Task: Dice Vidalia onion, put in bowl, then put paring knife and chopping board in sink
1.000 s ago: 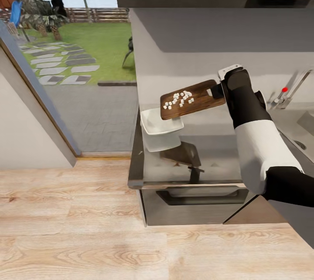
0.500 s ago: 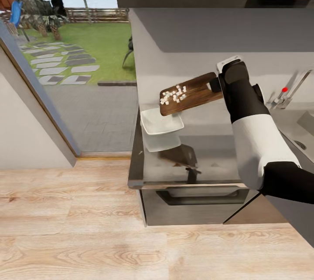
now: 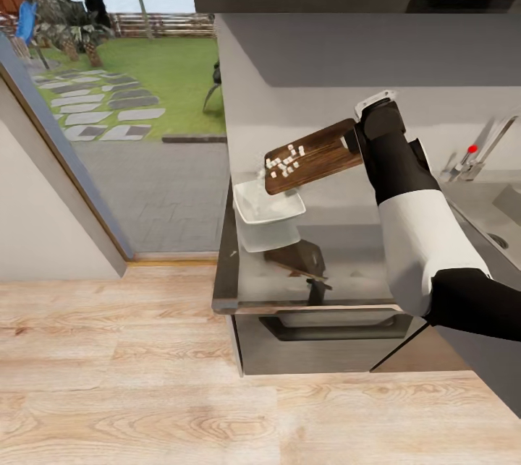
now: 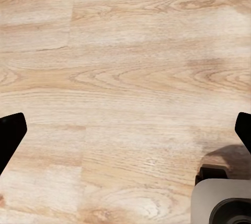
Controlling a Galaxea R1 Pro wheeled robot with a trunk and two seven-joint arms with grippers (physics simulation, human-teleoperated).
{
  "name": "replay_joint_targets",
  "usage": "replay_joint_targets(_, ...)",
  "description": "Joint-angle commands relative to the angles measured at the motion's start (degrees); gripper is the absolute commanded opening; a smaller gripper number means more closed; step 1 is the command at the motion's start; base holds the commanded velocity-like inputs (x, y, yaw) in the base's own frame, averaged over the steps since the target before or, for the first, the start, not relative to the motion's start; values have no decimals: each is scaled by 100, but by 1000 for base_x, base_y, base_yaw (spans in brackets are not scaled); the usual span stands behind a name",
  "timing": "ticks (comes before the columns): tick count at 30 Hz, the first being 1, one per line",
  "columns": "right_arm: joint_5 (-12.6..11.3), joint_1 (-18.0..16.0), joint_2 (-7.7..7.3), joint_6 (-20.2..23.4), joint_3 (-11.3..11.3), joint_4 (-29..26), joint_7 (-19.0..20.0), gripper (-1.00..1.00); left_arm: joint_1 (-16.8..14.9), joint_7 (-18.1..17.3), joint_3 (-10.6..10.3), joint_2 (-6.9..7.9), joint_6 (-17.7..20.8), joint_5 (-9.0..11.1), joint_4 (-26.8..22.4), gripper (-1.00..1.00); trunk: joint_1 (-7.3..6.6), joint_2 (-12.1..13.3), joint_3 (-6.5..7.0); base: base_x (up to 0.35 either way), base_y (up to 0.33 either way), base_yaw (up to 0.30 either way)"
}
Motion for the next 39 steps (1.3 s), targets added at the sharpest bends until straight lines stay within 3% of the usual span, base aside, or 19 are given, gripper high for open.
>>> replay_joint_targets(1,61,-4,2,15,-4,-3,56,-100,-8,0,-18,0,-29,22,18,100,0,-4,-5,0,0,0)
replay_joint_targets(6,139,-4,2,15,-4,-3,56,-100,-8,0,-18,0,-29,22,18,100,0,-4,-5,0,0,0)
replay_joint_targets(12,711,-4,178,5,-4,-3,72,-100,-8,0,-18,0,-29,21,18,100,0,-4,-5,0,0,0)
replay_joint_targets(26,781,-4,196,-2,-3,-3,73,-100,-8,0,-18,0,-21,21,18,100,0,-4,-5,0,0,0)
replay_joint_targets(30,783,-4,196,-1,119,-3,73,-100,-8,0,-18,0,-21,21,18,100,0,-4,-5,0,0,0)
replay_joint_targets(32,843,-4,196,-2,228,-3,73,-100,-8,0,-18,0,-21,21,18,100,0,-4,-5,0,0,0)
replay_joint_targets(39,1084,-4,204,-3,265,-3,73,-100,-8,0,-18,0,-21,21,18,100,0,-4,-5,0,0,0)
